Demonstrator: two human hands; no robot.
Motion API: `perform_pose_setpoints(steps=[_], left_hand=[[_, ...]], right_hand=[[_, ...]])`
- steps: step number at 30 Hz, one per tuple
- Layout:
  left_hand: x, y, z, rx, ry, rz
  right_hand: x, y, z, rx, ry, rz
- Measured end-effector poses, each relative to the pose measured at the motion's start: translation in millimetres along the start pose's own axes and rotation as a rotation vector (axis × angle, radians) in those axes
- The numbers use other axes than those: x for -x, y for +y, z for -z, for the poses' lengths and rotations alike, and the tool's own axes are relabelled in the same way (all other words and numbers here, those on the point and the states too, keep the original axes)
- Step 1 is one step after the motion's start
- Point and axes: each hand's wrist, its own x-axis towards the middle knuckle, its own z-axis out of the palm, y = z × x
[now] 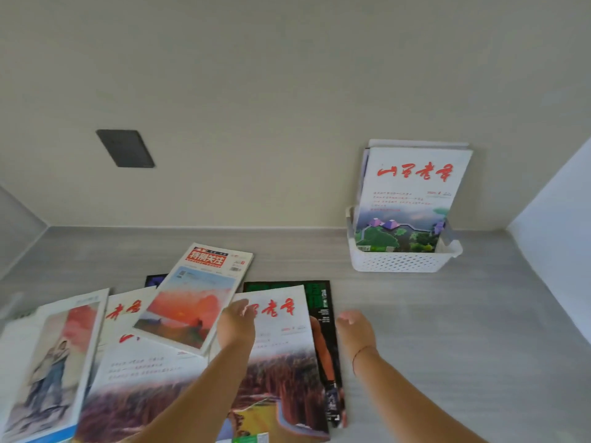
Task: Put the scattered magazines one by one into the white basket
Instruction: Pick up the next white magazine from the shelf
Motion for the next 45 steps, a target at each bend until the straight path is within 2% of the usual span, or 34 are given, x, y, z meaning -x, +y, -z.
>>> perform_pose_setpoints(steps=[8,12,17,19,23,26,30,35,37,39,42,45], left_hand=[[15.8,-65.1,39.8,-0.106,-0.002,0.067],[29.3,-67.5,43.3,-0.107,0.009,0.218],[25.2,-69.0,52.2,-0.049,0.001,0.292],[20.3,-69.8,54.6,0.007,0.006,0.317],[17.9,-73.8,58.0,0.050,-0.029,0.322],[15.7,-72.2,55.7,-0.014,-0.124,0.283],[17.1,-67.0,39.4,-0.037,-0.227,0.329],[20.9,-54.7,17.0,0.061,-0.343,0.372],[22.1,-49.5,7.1,0.096,-0.301,0.454],[23.9,-44.9,1.7,0.043,-0.231,0.470],[25.4,-42.0,-0.7,-0.165,-0.212,0.413],[21.8,-38.3,-5.6,-0.288,-0.239,0.423]], right_hand=[[41.5,1.1,-64.8,0.079,0.030,-0.084],[46.2,-1.9,-71.3,0.147,0.001,-0.131],[48.4,0.2,-72.0,0.014,-0.057,-0.140],[49.9,0.0,-76.0,0.032,-0.047,-0.152],[50.2,4.7,-80.9,0.133,0.064,-0.174],[49.2,7.7,-72.0,0.132,0.129,-0.169],[47.1,16.1,-56.0,0.283,0.228,-0.208],[38.5,30.6,-39.1,0.013,0.151,-0.149],[37.4,34.2,-33.9,-0.086,0.157,-0.159],[36.7,34.4,-29.7,-0.151,0.145,-0.168],[32.3,36.1,-21.7,0.006,0.021,-0.139],[28.0,39.4,-11.5,0.120,0.061,-0.150]])
